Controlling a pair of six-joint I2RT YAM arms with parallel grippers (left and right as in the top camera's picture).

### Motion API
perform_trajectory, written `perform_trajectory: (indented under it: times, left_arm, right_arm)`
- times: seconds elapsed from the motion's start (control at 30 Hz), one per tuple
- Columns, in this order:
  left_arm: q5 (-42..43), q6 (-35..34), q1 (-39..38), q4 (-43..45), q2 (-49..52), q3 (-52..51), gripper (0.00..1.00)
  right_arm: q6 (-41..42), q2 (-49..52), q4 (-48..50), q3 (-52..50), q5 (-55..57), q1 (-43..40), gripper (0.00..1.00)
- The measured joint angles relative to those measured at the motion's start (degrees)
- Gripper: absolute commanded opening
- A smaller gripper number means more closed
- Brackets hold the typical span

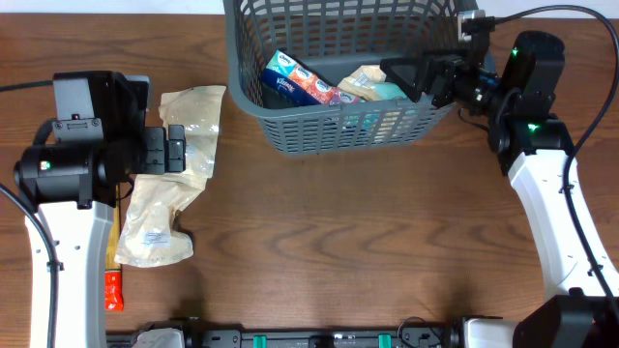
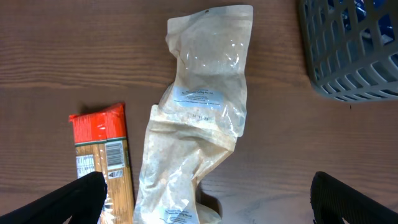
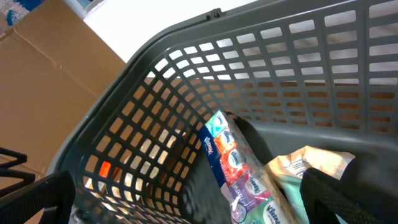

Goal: Pack container
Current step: 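Carry the wet-wipe pack into the basket and open the right gripper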

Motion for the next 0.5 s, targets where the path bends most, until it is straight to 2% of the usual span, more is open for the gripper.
perform_trajectory:
  times: [0.2,0.3,0.5]
  left_arm:
    - [-0.68,0.0,0.0,0.92,0.0,0.0,0.99]
    - [-2.47,0.0,0.0,2.25,0.0,0.0,0.99]
    - [-4.22,0.02,0.0,3.28,0.0,0.0,0.99]
  right_arm:
    - [-0.46,-0.13,-2.01,0.55,-0.2,0.0,0.99]
    - [-2.05,-1.11,-6.8,1.92,0.24,0.04,0.99]
    - [-9.51,-7.43,-29.68,15.91,8.79,1.6,0.99]
